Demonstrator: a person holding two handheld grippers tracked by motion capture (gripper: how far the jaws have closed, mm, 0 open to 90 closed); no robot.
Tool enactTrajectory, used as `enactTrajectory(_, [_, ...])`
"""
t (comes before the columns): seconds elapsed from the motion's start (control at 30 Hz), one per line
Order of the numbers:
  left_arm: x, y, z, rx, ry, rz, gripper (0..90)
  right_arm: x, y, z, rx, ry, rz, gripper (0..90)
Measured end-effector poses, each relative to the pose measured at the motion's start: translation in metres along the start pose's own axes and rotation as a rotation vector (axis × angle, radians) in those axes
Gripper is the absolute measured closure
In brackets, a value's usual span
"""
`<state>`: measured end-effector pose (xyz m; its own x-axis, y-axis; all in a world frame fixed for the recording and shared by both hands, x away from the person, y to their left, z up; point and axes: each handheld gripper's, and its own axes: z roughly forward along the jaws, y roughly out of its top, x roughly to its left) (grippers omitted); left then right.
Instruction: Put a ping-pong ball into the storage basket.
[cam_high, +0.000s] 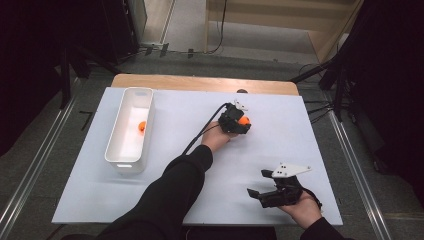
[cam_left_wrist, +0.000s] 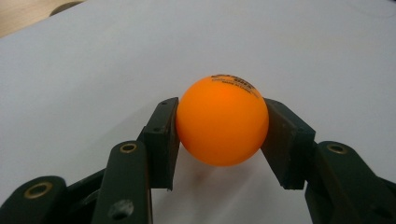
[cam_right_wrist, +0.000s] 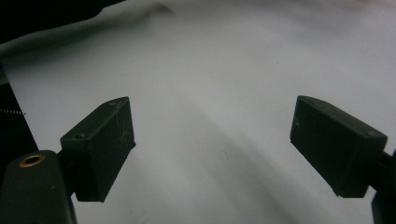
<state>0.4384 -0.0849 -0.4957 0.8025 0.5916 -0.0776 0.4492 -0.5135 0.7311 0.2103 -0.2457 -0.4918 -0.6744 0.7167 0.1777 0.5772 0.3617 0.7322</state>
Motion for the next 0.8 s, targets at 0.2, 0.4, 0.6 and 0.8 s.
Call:
enactTrajectory(0.2, [-0.002, 0.002, -0.013, -0.011, -0.027, -0.012, 50.8, 0.0, 0.0, 0.0, 0.005, 0.002, -0.004, 12.3])
enactTrajectory(0.4, [0.003, 0.004, -0.033, -0.028, -0.038, -0.049, 50.9, -0.001, 0.0, 0.001, 0.006, -0.006, 0.001, 12.3])
enactTrajectory(0.6, [0.006, 0.001, -0.049, -0.01, -0.024, -0.037, 50.8, -0.001, 0.0, 0.001, 0.001, -0.014, 0.004, 12.3])
enactTrajectory(0.8, [0.004, -0.006, -0.059, -0.003, -0.043, -0.045, 50.8, -0.002, 0.0, 0.001, 0.0, -0.016, 0.007, 12.3])
